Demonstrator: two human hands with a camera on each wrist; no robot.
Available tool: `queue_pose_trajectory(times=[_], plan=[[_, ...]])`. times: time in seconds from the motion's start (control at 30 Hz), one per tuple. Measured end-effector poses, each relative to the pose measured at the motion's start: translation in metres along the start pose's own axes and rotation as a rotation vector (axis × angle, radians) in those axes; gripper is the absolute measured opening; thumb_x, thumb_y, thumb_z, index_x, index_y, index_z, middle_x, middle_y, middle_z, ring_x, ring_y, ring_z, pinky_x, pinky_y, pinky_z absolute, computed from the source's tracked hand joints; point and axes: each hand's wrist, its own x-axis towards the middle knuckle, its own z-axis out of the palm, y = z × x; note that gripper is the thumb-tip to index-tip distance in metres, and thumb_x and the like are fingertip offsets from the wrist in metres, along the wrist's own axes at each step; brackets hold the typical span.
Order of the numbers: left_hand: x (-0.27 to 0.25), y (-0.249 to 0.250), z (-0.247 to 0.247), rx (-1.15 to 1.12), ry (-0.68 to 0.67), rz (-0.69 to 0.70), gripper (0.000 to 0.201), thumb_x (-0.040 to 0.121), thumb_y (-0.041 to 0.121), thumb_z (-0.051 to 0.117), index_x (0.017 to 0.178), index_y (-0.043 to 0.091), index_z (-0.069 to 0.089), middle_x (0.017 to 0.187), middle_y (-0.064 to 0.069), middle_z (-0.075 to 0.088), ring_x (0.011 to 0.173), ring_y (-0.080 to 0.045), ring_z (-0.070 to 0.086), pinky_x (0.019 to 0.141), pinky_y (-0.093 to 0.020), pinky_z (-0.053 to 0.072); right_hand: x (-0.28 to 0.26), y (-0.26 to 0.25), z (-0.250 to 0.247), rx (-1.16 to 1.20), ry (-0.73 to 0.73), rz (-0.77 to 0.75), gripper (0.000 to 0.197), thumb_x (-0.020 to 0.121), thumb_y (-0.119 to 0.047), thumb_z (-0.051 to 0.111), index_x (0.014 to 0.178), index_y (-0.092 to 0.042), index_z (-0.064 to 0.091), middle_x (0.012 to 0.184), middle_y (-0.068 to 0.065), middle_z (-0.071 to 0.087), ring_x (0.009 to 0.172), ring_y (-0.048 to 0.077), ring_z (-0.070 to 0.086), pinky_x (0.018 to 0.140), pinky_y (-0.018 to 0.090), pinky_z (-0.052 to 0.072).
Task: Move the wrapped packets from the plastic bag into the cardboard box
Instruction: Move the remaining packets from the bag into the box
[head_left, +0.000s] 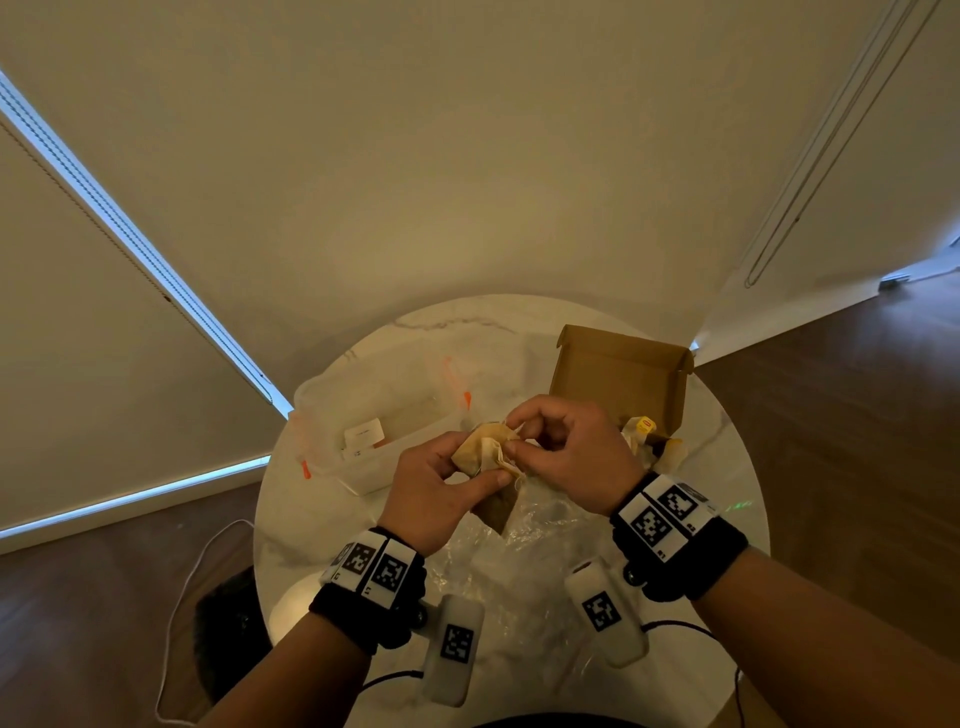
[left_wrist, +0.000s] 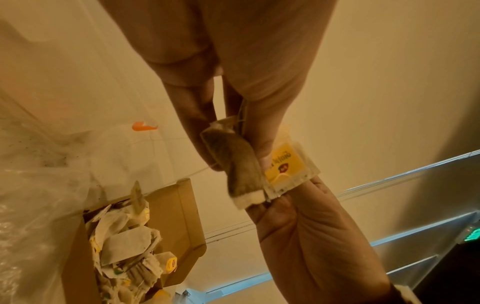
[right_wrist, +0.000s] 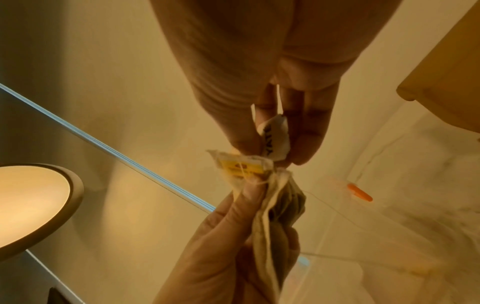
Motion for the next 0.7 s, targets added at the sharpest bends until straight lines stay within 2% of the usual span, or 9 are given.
queue_pose_trajectory(times=[0.07,0.13,0.2,0.27,0.4,0.5,0.57,0.63,0.7], plan=[[0.001,0.0,-0.001,0.006,-0.007,0.004,0.032,0.071,0.004,0.083,0.101,0.008,0.073,0.088,-0.005,0.075,0.08,-0.02,0.071,0.075,-0.032,0.059,0.001,-0.003,-0.003,0.005,-0.013,0.002,0.01,0.082,-0.008,0.074,0.091,-0.012,0.071,0.069,0.011,0.065,0.058,0.025,0.061,0.057,0.035,0.053],[0.002,0.001,-0.002,0.0,-0.012,0.006,0.035,0.07,0.002,0.083,0.103,0.008,0.073,0.089,-0.005,0.075,0.082,-0.021,0.072,0.076,-0.033,0.059,0.004,-0.003,-0.005,-0.023,-0.023,0.004,0.006,0.083,-0.008,0.073,0.089,-0.01,0.072,0.07,0.009,0.067,0.06,0.019,0.064,0.058,0.031,0.056],[0.001,0.003,-0.002,-0.008,-0.017,0.006,0.036,0.069,0.001,0.083,0.103,0.008,0.073,0.091,-0.005,0.075,0.084,-0.021,0.072,0.077,-0.032,0.058,0.007,-0.002,-0.007,-0.058,-0.019,0.018,0.005,0.082,-0.008,0.073,0.087,-0.01,0.072,0.076,0.006,0.07,0.066,0.022,0.066,0.063,0.036,0.058],[0.001,0.004,-0.001,-0.016,-0.026,0.003,0.036,0.069,0.0,0.083,0.103,0.008,0.073,0.091,-0.006,0.075,0.084,-0.021,0.072,0.076,-0.032,0.058,0.008,-0.001,-0.006,-0.061,-0.025,0.043,0.008,0.081,-0.007,0.074,0.088,-0.01,0.072,0.078,0.006,0.07,0.068,0.024,0.067,0.065,0.036,0.059],[0.0,0.007,-0.001,-0.015,-0.061,0.008,0.033,0.07,0.001,0.082,0.101,0.009,0.073,0.091,-0.008,0.075,0.086,-0.027,0.071,0.079,-0.035,0.058,0.008,-0.005,-0.006,-0.014,-0.059,0.09,0.015,0.081,-0.006,0.074,0.096,-0.011,0.073,0.073,0.009,0.068,0.061,0.015,0.062,0.059,0.023,0.053],[0.0,0.008,-0.002,-0.009,-0.077,0.007,0.033,0.07,0.001,0.083,0.099,0.011,0.074,0.09,-0.006,0.075,0.085,-0.024,0.071,0.079,-0.033,0.058,0.011,-0.009,-0.008,0.011,-0.097,0.113,0.023,0.081,-0.006,0.074,0.103,-0.009,0.071,0.076,0.015,0.069,0.062,0.017,0.063,0.06,0.027,0.055],[0.0,0.009,-0.002,-0.008,-0.083,0.001,0.033,0.069,0.0,0.083,0.099,0.012,0.074,0.09,-0.006,0.075,0.085,-0.025,0.071,0.08,-0.035,0.058,0.013,-0.011,-0.009,-0.001,-0.129,0.152,0.028,0.082,-0.007,0.073,0.11,-0.009,0.068,0.079,0.013,0.07,0.064,0.014,0.065,0.059,0.027,0.057],[0.001,0.01,-0.002,-0.003,-0.096,0.001,0.034,0.069,0.0,0.083,0.1,0.01,0.073,0.091,-0.007,0.074,0.086,-0.026,0.07,0.08,-0.035,0.058,0.014,-0.012,-0.011,-0.04,-0.163,0.183,0.022,0.083,-0.009,0.073,0.104,-0.007,0.07,0.081,0.009,0.071,0.065,0.007,0.065,0.059,0.025,0.057],[0.0,0.011,-0.002,-0.008,-0.097,-0.001,0.04,0.067,-0.001,0.084,0.104,0.011,0.071,0.094,-0.006,0.074,0.088,-0.024,0.07,0.081,-0.033,0.057,0.016,-0.011,-0.012,-0.067,-0.173,0.202,0.01,0.082,-0.011,0.074,0.092,-0.01,0.073,0.083,0.006,0.072,0.07,0.009,0.067,0.065,0.028,0.059]])
